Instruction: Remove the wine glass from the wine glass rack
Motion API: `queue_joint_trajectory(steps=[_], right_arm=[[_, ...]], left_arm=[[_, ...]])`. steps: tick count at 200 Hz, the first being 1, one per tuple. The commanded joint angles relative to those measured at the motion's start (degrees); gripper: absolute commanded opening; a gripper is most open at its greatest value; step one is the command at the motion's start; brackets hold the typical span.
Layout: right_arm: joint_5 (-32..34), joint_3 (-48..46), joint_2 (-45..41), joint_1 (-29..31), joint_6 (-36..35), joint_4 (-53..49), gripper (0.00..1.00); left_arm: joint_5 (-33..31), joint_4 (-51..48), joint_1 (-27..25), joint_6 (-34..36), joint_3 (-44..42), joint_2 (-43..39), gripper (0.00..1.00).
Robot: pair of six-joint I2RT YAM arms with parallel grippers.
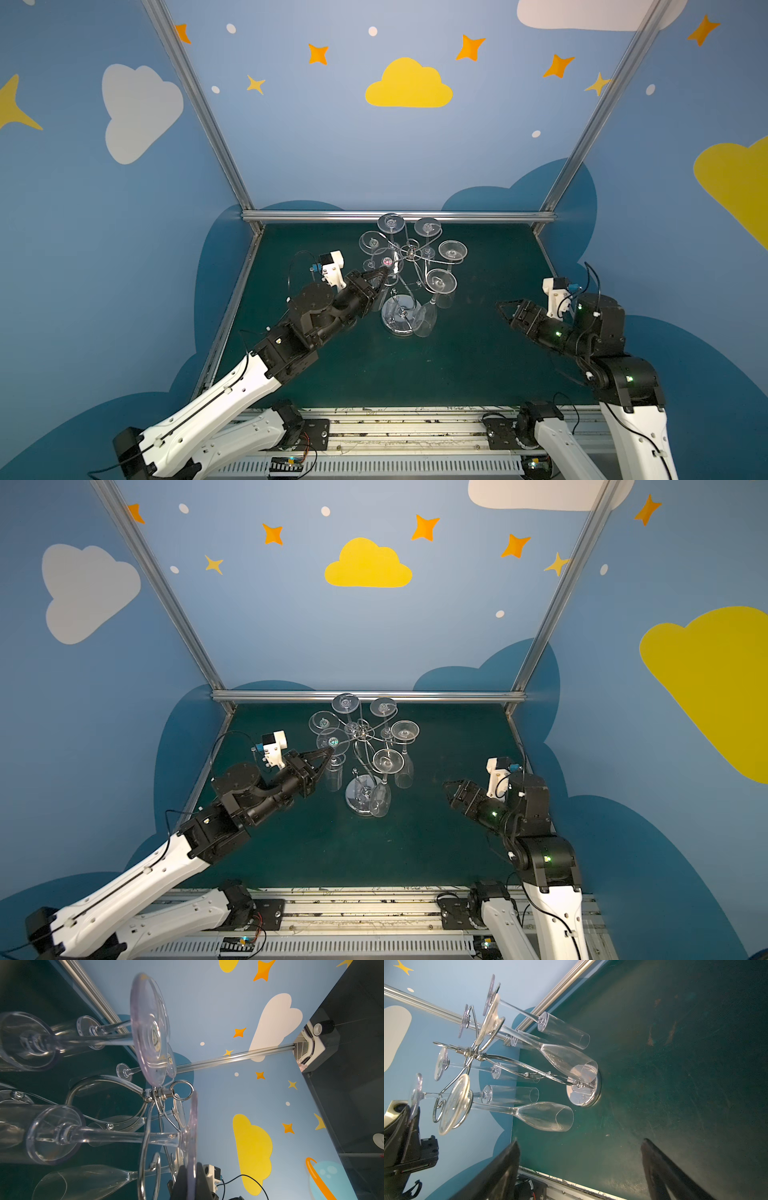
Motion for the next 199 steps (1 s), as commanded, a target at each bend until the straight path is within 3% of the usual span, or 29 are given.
queue_joint_trajectory(steps=[1, 114, 172, 199], right_arm=[[0.76, 1.57, -0.56, 0.25, 0.29, -0.41, 0.89], [0.84, 1.90, -1.13, 0.25, -0.21, -1.27, 0.89], [0.26, 1.80, -0.84, 0.22, -0.72, -1.55, 0.89], [-0.85, 2.49, 0.22, 0.16, -1.14, -1.12, 0.89]], left_arm=[[4.49, 4.16, 0.27, -0.73, 2.48, 1.25, 0.03], [17.75, 3.69, -0.05, -1.62, 3.07, 4.60, 0.03], [16.16, -3.23, -1.96, -0.28, -0.43, -1.40, 0.03], [13.81, -11.13, -1.71, 2.05, -1.71, -7.19, 0.03]])
